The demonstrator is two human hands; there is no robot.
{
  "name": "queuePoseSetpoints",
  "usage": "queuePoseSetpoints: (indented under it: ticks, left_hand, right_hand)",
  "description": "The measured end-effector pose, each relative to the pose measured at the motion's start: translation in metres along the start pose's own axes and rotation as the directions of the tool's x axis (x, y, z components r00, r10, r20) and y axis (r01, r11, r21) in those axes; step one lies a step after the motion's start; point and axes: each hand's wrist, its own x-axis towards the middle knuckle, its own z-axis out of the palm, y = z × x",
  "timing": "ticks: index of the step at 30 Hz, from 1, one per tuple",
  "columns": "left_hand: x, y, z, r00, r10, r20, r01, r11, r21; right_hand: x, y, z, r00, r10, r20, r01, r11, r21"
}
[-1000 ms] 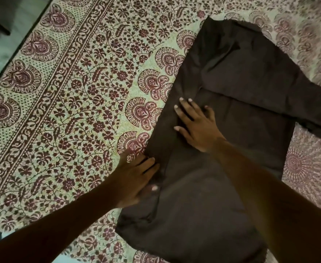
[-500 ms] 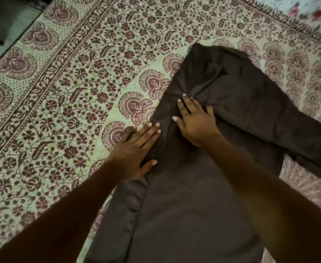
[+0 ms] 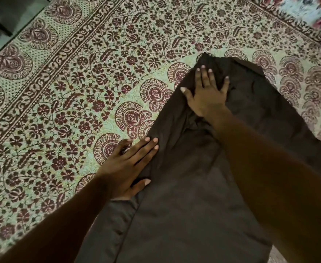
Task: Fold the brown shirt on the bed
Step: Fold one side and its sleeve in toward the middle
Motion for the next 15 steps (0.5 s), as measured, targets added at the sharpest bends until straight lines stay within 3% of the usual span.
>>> queuePoseSetpoints:
  ticks: [2,4,7,12,15]
  left_hand:
    - [-0.001,-0.001,0.000,1.000,-0.001,0.008,0.001,1.000,-0.018]
    - [-0.001,-0.002,-0.001,1.000,0.003,0.015,-0.002,0.999,-0.035]
    - [0.000,-0.002,-0.001,1.000,0.002,0.007,-0.002,0.999,-0.044]
    - [0.000,-0.003,0.000,1.000,0.007,0.000,-0.007,0.998,-0.061]
    - [-0.001,-0.004,-0.001,1.000,0.008,0.003,-0.007,0.997,-0.082]
  right_hand:
    - [0.005,-0.001,-0.006,0.999,0.009,-0.047,-0.011,0.999,-0.046]
    - [-0.008,-0.010,-0.007,0.988,-0.082,-0.128,0.076,0.996,-0.052]
    - [-0.019,-0.010,0.004,0.978,-0.184,-0.095,0.185,0.983,0.002]
    - [0.030,0.004,-0.006,1.000,-0.016,-0.021,0.017,0.999,0.041]
    - [0.015,-0.021,-0.015,0.984,-0.062,-0.170,0.068,0.997,0.033]
